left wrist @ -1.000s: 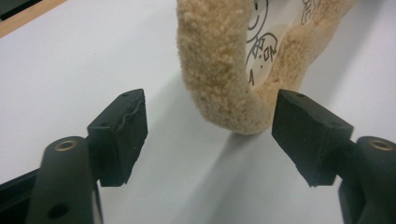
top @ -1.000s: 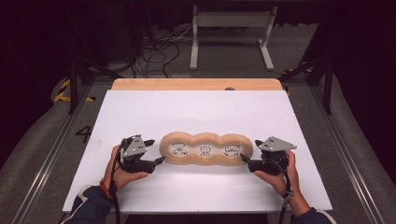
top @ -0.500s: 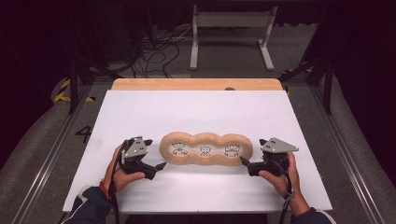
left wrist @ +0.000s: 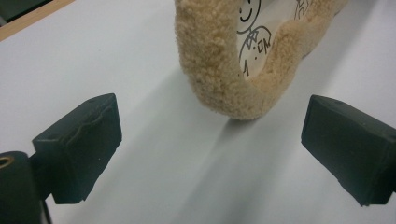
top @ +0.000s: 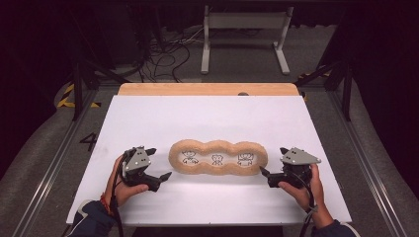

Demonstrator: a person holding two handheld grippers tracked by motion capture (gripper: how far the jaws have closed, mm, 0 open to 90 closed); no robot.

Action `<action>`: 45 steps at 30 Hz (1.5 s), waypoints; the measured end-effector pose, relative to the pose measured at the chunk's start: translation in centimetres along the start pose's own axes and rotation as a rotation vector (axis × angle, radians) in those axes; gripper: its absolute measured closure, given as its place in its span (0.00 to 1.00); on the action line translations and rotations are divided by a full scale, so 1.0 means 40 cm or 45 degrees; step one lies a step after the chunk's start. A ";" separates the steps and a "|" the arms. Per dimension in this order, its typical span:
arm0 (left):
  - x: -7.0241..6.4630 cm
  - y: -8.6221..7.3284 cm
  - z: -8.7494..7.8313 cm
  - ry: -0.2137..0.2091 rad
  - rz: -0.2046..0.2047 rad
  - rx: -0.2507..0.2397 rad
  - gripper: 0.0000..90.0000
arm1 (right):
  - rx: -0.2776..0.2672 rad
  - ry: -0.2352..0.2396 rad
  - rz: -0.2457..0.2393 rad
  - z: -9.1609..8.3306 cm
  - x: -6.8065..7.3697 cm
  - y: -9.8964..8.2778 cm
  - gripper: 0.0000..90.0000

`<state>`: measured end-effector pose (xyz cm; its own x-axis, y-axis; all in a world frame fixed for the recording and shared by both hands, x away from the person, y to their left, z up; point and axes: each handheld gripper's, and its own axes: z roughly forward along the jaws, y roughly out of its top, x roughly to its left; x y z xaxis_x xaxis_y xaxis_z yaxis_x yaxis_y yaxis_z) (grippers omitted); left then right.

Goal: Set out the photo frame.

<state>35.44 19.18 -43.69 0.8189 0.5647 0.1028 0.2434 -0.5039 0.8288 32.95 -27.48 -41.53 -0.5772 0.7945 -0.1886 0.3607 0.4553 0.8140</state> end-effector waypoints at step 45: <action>0.023 -0.119 -0.111 0.098 -0.046 0.008 0.05 | 0.008 -0.110 0.060 -0.100 -0.038 -0.140 0.08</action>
<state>32.73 25.03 -45.10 0.7671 0.6311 0.1153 0.2755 -0.4864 0.8291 28.87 -32.84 -43.62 -0.4941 0.8468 -0.1971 0.3905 0.4187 0.8199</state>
